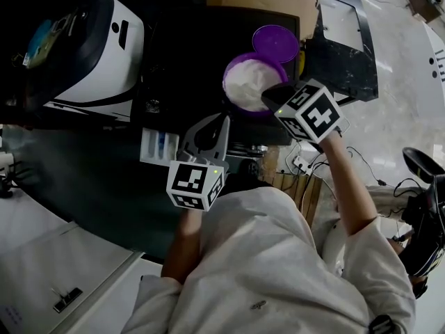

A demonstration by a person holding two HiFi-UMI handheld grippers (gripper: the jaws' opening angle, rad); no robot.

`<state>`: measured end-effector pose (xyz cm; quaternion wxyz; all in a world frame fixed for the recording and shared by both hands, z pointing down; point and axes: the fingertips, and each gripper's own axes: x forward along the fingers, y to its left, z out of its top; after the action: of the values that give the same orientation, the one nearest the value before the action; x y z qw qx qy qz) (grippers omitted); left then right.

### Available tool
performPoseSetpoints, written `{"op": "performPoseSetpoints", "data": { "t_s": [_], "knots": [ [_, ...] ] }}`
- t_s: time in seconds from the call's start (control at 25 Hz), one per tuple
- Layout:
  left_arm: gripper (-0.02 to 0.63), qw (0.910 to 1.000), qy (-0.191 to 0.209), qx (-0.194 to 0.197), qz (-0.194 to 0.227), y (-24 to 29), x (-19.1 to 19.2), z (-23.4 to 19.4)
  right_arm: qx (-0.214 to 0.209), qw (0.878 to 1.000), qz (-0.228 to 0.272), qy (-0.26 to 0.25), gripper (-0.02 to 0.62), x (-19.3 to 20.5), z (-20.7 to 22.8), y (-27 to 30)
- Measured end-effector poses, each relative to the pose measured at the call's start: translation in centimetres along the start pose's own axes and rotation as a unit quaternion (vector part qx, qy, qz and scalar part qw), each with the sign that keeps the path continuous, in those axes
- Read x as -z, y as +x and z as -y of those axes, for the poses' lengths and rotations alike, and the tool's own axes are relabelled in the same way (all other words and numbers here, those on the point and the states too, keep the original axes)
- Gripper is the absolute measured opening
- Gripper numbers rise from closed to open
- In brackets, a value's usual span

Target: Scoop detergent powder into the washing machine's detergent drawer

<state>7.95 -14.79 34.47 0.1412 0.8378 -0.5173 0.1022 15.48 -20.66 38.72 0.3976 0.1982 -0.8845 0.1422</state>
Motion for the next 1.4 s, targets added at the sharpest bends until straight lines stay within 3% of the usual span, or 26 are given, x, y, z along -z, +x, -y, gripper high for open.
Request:
{"op": "performPoseSetpoints", "data": {
  "t_s": [0.56, 1.04, 1.4],
  "knots": [
    [0.02, 1.0, -0.002, -0.004, 0.005, 0.3, -0.2, -0.3, -0.005, 0.996, -0.074, -0.044, 0.009, 0.0, 1.0, 1.3],
    [0.02, 1.0, -0.003, -0.009, -0.001, -0.4, 0.5, -0.4, -0.07, 0.993, -0.084, -0.034, 0.009, 0.2, -1.0, 2.1],
    [0.02, 0.9999, -0.002, -0.012, 0.003, -1.1, 0.5, -0.4, -0.087, 0.994, -0.07, -0.003, 0.009, 0.3, -1.6, 2.0]
  ]
}}
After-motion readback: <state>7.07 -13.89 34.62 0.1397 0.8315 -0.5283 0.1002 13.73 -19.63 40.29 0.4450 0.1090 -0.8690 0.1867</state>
